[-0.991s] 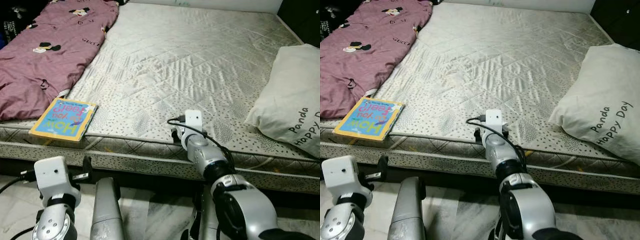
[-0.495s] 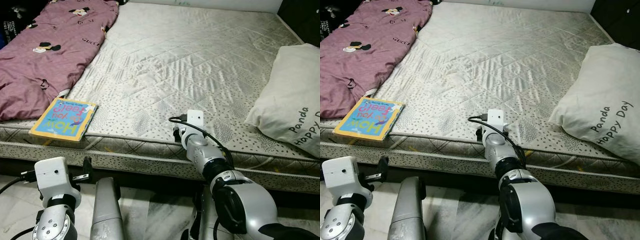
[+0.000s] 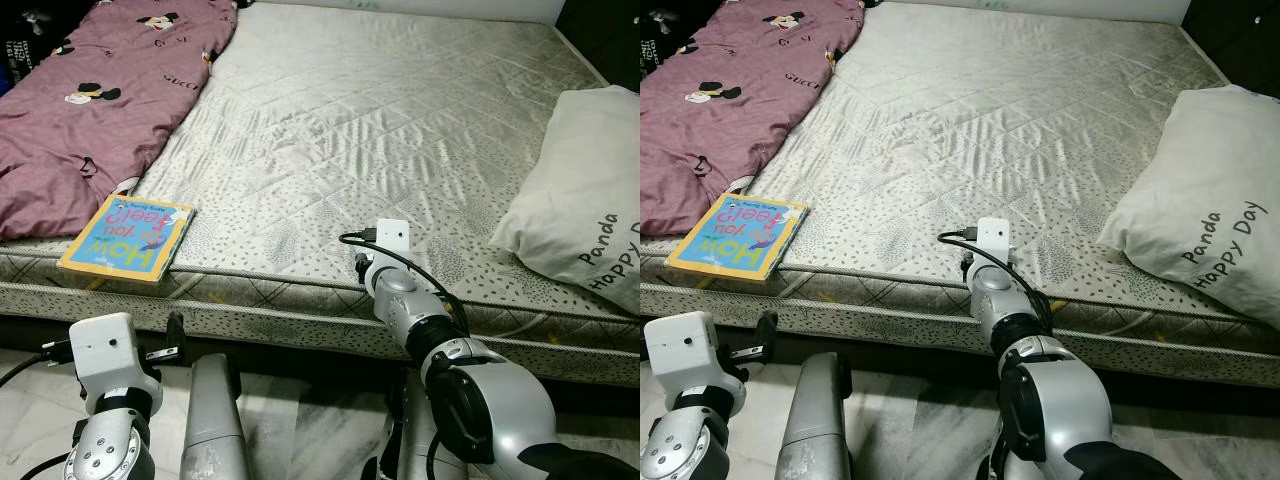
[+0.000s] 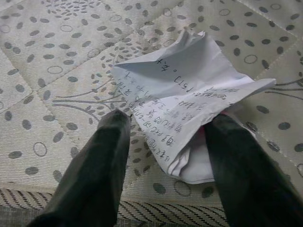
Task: Clean up the room
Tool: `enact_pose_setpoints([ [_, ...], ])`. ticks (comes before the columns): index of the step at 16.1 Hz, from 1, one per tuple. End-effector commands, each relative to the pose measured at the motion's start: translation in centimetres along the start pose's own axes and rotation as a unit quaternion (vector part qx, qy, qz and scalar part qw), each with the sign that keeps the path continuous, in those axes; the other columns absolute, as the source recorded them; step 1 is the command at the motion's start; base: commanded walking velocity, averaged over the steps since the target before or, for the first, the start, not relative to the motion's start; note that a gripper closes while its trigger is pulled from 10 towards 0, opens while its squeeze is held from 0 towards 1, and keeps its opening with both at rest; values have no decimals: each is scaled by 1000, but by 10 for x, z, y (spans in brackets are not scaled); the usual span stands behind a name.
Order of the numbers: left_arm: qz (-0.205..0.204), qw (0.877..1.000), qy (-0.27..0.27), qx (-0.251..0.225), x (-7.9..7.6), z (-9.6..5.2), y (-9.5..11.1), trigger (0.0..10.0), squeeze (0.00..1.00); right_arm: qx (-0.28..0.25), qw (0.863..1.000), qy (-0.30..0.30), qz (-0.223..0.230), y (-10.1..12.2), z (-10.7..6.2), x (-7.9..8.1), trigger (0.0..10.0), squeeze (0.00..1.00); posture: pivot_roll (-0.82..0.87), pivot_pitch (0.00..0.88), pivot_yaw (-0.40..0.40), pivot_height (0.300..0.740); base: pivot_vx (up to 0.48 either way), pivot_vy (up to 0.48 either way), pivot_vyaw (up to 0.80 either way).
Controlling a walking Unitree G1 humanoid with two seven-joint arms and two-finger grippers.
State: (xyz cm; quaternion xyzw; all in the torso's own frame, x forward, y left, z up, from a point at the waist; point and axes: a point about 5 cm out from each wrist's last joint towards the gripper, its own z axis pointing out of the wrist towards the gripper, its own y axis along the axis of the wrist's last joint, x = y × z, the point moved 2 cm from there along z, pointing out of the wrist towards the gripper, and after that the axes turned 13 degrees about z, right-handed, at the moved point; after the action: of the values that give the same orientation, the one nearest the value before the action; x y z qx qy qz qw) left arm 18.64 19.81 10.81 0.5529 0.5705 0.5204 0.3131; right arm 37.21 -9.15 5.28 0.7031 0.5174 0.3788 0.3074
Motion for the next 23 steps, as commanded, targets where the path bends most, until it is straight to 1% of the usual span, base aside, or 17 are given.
enact_pose_setpoints([
  [1, 0, 1000, 3, -4, 1, 0, 3, 10000, 0, 0, 1000, -6, -2, 1, 0, -1, 0, 0, 230, 65, -54, 517, 0, 0, 0],
  [7, -2, 1000, 2, -8, 0, 2, 5, 10000, 0, -1, 1000, -10, -7, 1, 1, -3, 0, 0, 225, 63, -56, 517, 0, 0, 0],
  [9, 3, 999, -20, -34, -6, 4, 13, 10000, 0, -3, 1000, -12, -7, 2, 1, -4, 0, 0, 218, 56, -58, 517, 0, 0, 0],
  [11, -10, 998, -35, -47, -13, 7, 18, 10000, 0, -6, 1000, -11, -7, 5, 1, -5, 0, 0, 212, 42, -62, 517, 0, 0, 0],
  [12, -9, 998, -40, -52, -15, 8, 20, 10000, 0, -8, 1000, -11, -7, 7, 2, -6, 0, 0, 209, 35, -64, 517, 0, 0, 0],
  [14, -10, 997, -45, -62, -21, 18, 24, 10000, 0, -19, 1000, -7, -6, 16, 2, -6, 0, 0, 195, 0, -71, 517, 0, 0, 0],
  [18, -15, 996, -43, -81, -23, 33, 29, 10000, 0, -39, 999, -6, -1, 31, 3, -9, 0, 0, 169, 0, -74, 517, 0, 0, 0],
  [19, -16, 995, -43, -87, -25, 39, 31, 10000, 0, -43, 999, -6, 3, 34, 3, -10, 0, 0, 156, 0, -72, 517, 0, 0, 0],
  [20, -16, 994, -45, -98, -27, 48, 35, 10000, 0, -52, 999, -4, 14, 41, 3, -12, 0, 0, 133, 0, -63, 517, 0, 0, 0],
  [22, -18, 992, -49, -111, -30, 56, 41, 10000, 0, -64, 998, 5, 24, 48, 3, -14, 0, 0, 105, 0, -52, 517, 0, 0, 0],
  [23, -20, 990, -56, -126, -35, 65, 48, 10000, 0, -82, 996, 16, 29, 54, 3, -18, 0, 0, 72, 0, -39, 517, 0, 0, 0],
])
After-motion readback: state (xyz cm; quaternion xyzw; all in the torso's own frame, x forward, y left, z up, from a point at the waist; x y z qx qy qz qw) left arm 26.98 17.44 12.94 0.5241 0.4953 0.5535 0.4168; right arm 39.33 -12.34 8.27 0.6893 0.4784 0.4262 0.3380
